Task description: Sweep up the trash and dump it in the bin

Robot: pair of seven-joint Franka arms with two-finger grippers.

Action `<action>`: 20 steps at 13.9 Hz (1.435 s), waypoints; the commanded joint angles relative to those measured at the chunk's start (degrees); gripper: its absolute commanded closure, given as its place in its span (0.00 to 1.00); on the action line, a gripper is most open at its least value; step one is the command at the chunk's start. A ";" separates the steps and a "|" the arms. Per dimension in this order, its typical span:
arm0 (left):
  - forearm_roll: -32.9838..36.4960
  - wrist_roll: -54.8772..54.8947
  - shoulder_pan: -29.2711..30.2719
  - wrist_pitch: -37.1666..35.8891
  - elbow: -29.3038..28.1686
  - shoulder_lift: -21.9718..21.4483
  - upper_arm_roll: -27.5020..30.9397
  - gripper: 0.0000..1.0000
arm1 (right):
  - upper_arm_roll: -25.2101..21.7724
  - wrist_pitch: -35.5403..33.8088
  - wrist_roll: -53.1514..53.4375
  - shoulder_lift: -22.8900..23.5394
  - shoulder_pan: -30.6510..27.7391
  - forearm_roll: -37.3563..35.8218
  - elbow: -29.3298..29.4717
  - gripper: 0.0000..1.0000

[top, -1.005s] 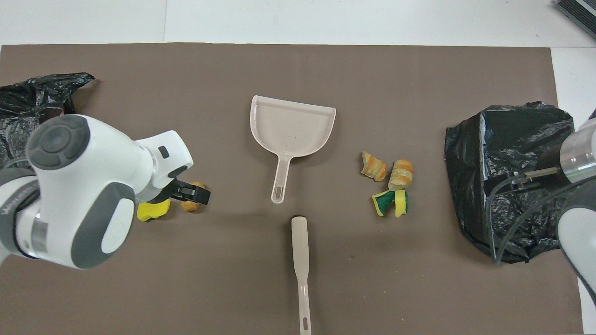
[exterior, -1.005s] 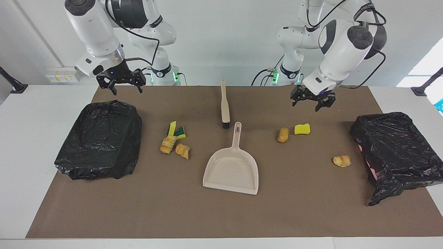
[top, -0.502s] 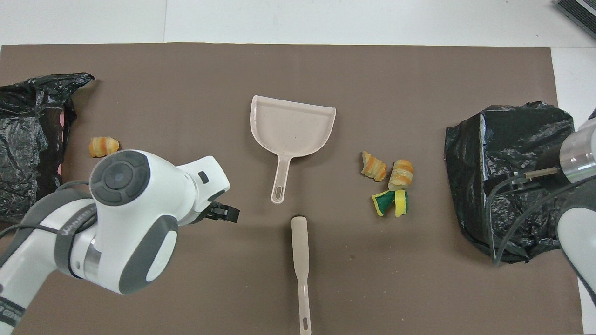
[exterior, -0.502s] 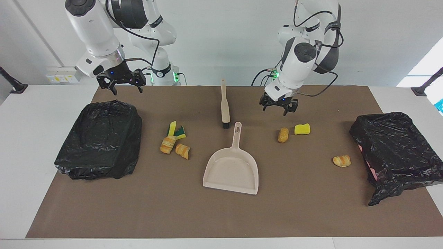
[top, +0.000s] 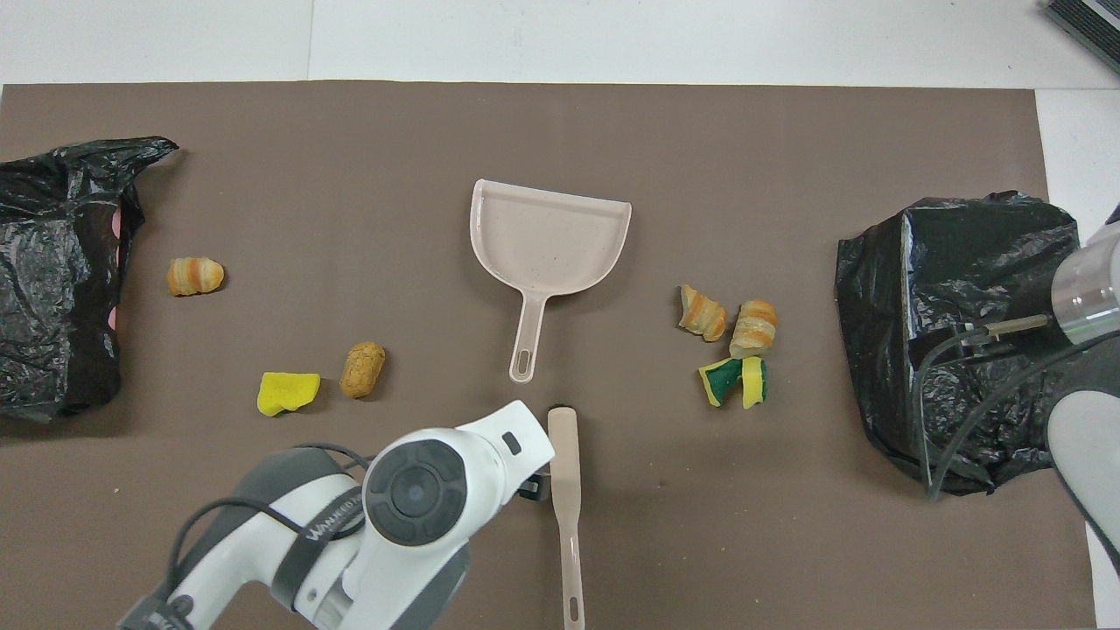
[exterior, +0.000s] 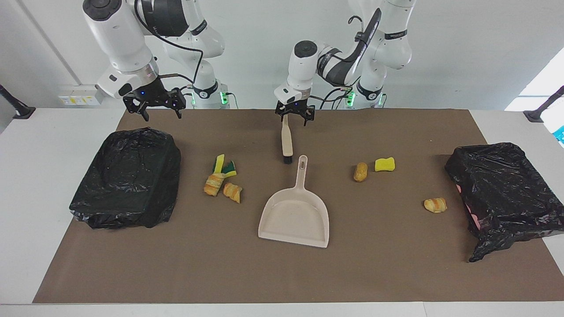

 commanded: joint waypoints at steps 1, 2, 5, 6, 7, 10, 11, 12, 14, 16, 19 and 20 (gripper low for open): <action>0.30 -3.03 -2.97 2.09 -1.27 0.46 1.31 0.00 | 0.24 1.52 0.59 -1.26 -0.30 0.40 -1.62 0.00; 0.56 -3.64 -4.19 2.09 -1.27 1.68 1.31 0.00 | 0.24 1.52 0.59 -1.26 -0.30 0.40 -1.62 0.00; 1.88 -5.41 -4.65 2.71 -0.57 3.80 1.40 0.00 | 0.24 1.52 0.59 -1.35 -0.30 0.40 -1.70 0.00; 1.80 -5.49 -4.56 2.62 -0.22 3.54 1.49 0.00 | 0.24 1.52 0.59 -1.26 -0.30 0.40 -1.71 0.00; 1.80 -6.19 -4.47 2.71 -0.04 3.54 1.49 0.01 | 0.24 1.52 0.59 -1.35 -0.30 0.40 -1.71 0.00; 1.80 -8.82 -4.47 2.97 -0.04 3.45 1.40 0.74 | 0.24 1.52 0.59 -1.35 -0.30 0.40 -1.71 0.00; 1.80 -9.01 -4.47 2.71 -0.04 3.36 1.40 0.83 | 0.24 1.52 0.59 -1.26 -0.30 0.40 -1.71 0.00; 1.80 -9.01 -4.47 2.27 -0.04 3.19 1.58 0.99 | 0.24 1.52 0.59 -1.26 -0.30 0.40 -1.71 0.00; 1.80 -8.92 -4.47 1.57 -0.04 2.40 2.01 1.00 | 0.24 1.52 0.59 -1.35 -0.30 0.40 -1.71 0.00; 1.80 -8.75 -2.99 -1.67 0.83 0.56 2.19 1.00 | 0.24 1.60 0.76 -1.35 -0.30 0.40 -1.70 0.00; 1.88 -8.22 -1.40 -9.49 3.56 -0.59 2.28 1.00 | 0.41 1.69 1.03 -1.26 -0.13 0.40 -1.62 0.00; 1.88 -8.05 -0.70 -11.16 4.00 -1.55 2.28 1.00 | 0.50 1.78 1.20 -1.00 0.65 0.40 -1.36 0.00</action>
